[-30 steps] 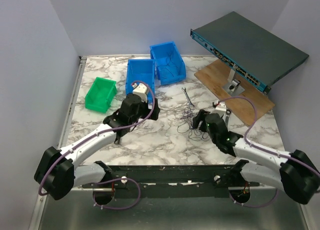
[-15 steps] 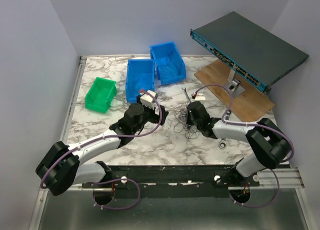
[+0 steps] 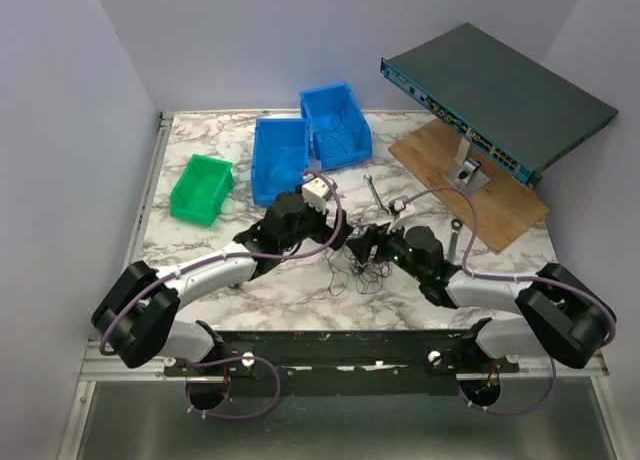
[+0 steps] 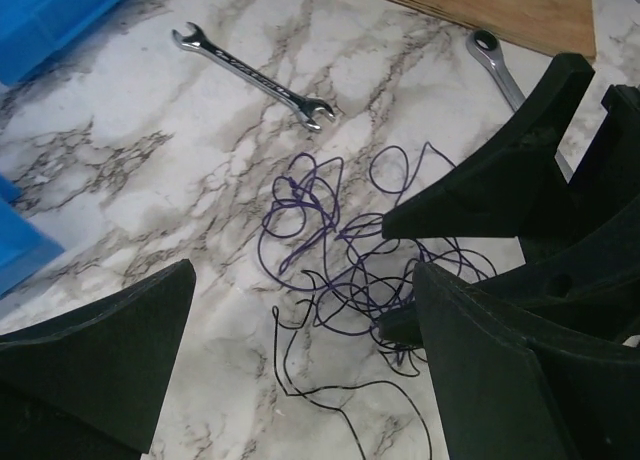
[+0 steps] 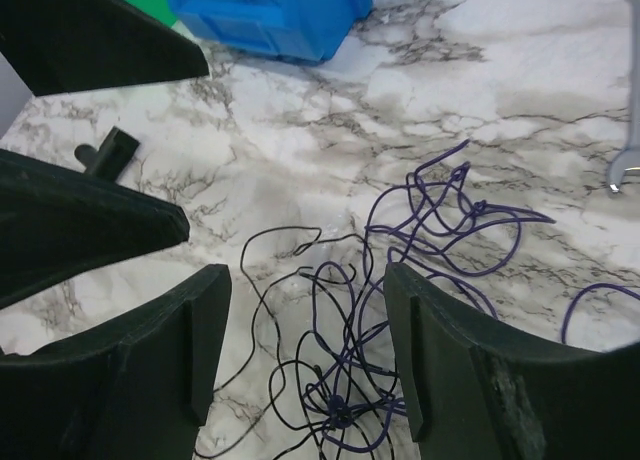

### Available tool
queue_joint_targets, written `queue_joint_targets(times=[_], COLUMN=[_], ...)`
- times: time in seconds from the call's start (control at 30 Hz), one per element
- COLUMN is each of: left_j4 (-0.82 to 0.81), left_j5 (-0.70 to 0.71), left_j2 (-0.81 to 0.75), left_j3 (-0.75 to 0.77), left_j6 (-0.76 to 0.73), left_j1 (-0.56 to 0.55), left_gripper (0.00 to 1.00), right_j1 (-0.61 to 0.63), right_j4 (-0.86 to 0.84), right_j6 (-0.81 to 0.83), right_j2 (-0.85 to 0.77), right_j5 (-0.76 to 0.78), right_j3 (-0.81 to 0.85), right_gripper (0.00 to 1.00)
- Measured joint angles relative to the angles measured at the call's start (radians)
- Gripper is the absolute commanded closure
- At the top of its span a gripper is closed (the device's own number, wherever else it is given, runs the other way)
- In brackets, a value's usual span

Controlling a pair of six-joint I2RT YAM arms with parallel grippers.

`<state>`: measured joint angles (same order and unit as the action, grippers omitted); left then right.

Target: Untangle the cables

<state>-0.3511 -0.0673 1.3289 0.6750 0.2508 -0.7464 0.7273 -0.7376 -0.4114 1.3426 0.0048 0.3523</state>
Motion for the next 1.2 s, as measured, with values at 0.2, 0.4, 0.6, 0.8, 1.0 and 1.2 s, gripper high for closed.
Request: queue_joint_targets(times=[0.2, 0.4, 0.6, 0.8, 1.0, 1.2], left_j4=[0.114, 0.291, 0.415, 0.46, 0.491, 0.488], left_j5=[-0.095, -0.074, -0.07, -0.072, -0.081, -0.084], left_j2=[0.063, 0.222, 0.267, 0.27, 0.345, 0.319], left_j3=[0.092, 0.228, 0.241, 0.241, 0.271, 0.255], left_j6=[0.004, 0.02, 0.037, 0.046, 0.051, 0.053], left_j1=[0.0, 0.0, 0.0, 0.0, 0.003, 0.005], left_gripper=[0.11, 0.17, 0.26, 0.54, 1.0, 1.0], right_j1=[0.0, -0.002, -0.002, -0.002, -0.002, -0.002], right_j4=[-0.018, 0.031, 0.141, 0.169, 0.202, 0.231], right_j6=[-0.019, -0.05, -0.069, -0.071, -0.071, -0.071], right_j2=[-0.172, -0.159, -0.004, 0.031, 0.087, 0.183], right_j5=[0.14, 0.32, 0.349, 0.35, 0.349, 0.337], right_j3=[-0.099, -0.075, 0.022, 0.043, 0.093, 0.157], right_gripper=[0.28, 0.31, 0.33, 0.33, 0.33, 0.39])
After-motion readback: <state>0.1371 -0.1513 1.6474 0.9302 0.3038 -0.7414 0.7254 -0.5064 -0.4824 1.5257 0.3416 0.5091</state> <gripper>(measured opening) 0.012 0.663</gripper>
